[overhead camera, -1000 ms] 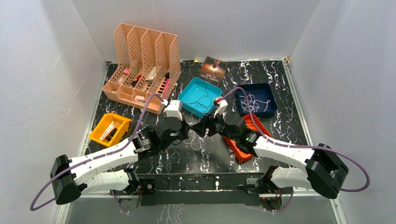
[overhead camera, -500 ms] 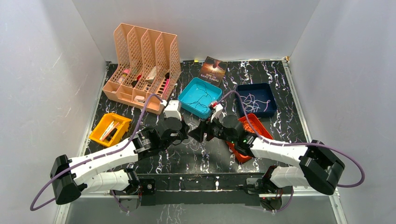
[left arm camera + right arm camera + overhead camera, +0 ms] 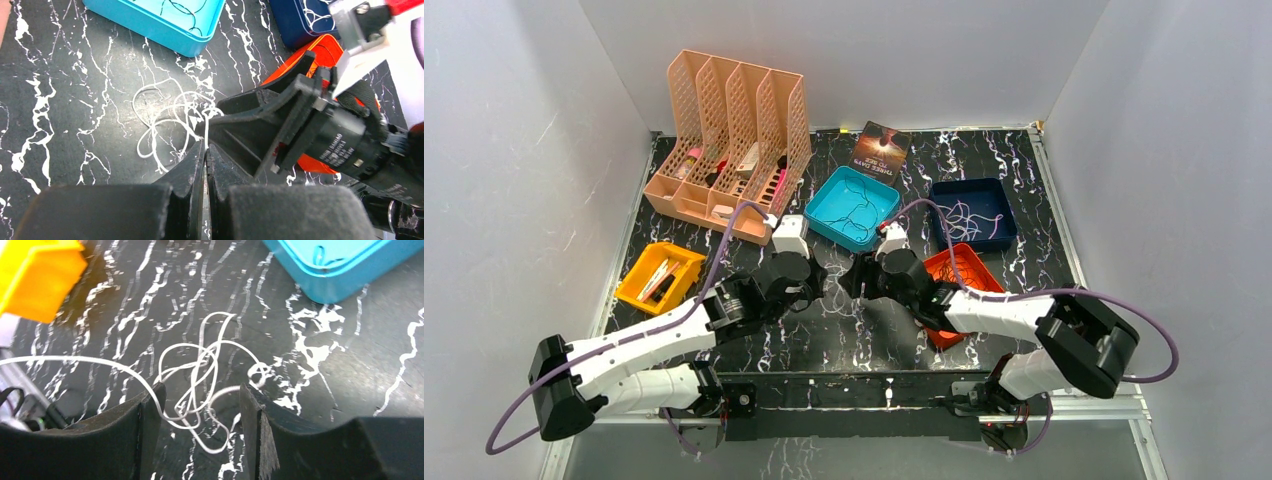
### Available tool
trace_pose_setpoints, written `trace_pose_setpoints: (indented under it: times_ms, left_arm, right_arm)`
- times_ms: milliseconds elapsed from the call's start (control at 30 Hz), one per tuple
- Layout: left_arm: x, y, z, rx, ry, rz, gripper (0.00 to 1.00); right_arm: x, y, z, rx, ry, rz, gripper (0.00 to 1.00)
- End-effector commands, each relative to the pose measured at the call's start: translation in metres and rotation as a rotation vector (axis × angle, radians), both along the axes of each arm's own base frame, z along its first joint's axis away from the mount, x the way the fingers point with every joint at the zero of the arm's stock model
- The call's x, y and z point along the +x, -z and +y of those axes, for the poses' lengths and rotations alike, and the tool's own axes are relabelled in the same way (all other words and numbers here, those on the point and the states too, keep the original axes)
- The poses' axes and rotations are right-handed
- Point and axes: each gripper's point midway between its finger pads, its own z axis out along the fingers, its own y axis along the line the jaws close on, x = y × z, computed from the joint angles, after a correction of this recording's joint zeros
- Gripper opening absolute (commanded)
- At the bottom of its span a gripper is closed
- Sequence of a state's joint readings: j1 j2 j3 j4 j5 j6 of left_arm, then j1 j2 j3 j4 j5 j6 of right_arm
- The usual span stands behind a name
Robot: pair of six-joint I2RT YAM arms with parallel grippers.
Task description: Untangle the cables
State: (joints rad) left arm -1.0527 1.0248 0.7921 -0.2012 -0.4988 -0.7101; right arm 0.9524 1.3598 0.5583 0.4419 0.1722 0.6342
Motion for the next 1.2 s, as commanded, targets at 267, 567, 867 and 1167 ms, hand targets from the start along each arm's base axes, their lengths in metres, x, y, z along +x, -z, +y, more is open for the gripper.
trace_pose_setpoints:
  times_ms: [267,567,867,1167]
  left_arm:
    - [0.01,-0.051,0.02,-0.019,-0.061,-0.11,0.0]
    - [0.012,-0.07,0.018,-0.015,-0.043,-0.149,0.0]
    - [0.013,-0.071,0.014,-0.01,-0.027,-0.152,0.0]
    - [0.013,-0.07,0.01,-0.016,-0.016,-0.148,0.0]
  right_arm:
    - [0.014,0.006,-0.004,-0.04,0.071,-0.025,0.65]
    - [-0.004,-0.06,-0.004,0.075,-0.109,-0.298,0.67]
    - [-0.009,-0.103,-0.019,0.143,-0.096,-0.425,0.66]
    - [-0.018,-0.128,0.006,0.22,-0.211,-0.468,0.66]
